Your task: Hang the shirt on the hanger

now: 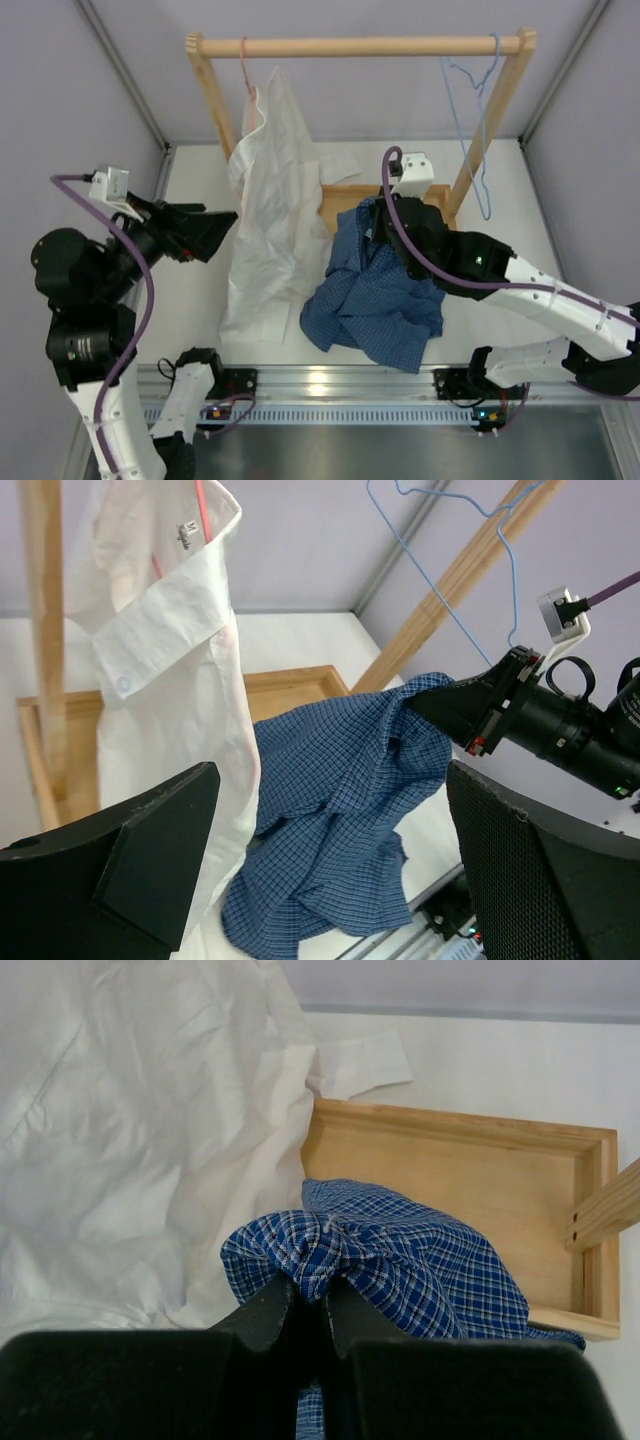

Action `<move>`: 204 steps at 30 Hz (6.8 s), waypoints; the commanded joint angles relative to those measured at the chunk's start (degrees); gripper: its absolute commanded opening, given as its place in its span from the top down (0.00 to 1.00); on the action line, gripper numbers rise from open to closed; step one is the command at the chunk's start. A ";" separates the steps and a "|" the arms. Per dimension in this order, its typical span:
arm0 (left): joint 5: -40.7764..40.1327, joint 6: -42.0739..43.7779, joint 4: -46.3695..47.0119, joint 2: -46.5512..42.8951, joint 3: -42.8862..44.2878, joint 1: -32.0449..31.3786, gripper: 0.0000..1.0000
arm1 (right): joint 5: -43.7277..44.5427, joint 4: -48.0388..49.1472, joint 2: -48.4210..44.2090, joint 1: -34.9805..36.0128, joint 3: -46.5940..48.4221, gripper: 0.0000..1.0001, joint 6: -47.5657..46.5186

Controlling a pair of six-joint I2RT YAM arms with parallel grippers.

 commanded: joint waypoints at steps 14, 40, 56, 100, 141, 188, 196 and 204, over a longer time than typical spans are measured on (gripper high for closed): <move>6.50 -3.73 8.91 14.67 17.04 -0.46 0.06 | -3.38 0.35 -12.39 -5.97 -6.06 1.00 1.36; -88.42 21.32 51.69 27.46 -25.27 -91.18 0.02 | -12.51 -3.07 -16.61 -16.34 -9.93 1.00 -2.15; -98.95 15.97 56.91 45.75 -24.87 -81.69 0.62 | -26.68 -3.52 -21.17 -16.43 -8.17 0.99 -1.71; -36.14 13.94 19.79 32.65 -16.33 -60.24 1.00 | -17.36 -14.77 -29.45 -16.69 -29.77 0.91 3.03; -28.93 13.32 10.75 34.94 -9.75 -60.24 1.00 | -28.07 -4.33 -17.14 -9.93 -18.97 0.17 -30.98; -71.82 21.47 50.58 32.31 -32.89 -59.80 1.00 | -29.75 -11.87 -29.27 -21.53 -16.86 0.95 -14.29; -62.14 31.08 27.13 29.40 -13.98 -59.80 0.86 | -28.96 -11.78 -29.18 -21.79 -23.80 0.96 -11.65; -66.00 26.78 24.29 28.78 -13.34 -59.72 1.00 | -27.99 -11.86 -31.28 -22.06 -23.11 1.00 -10.24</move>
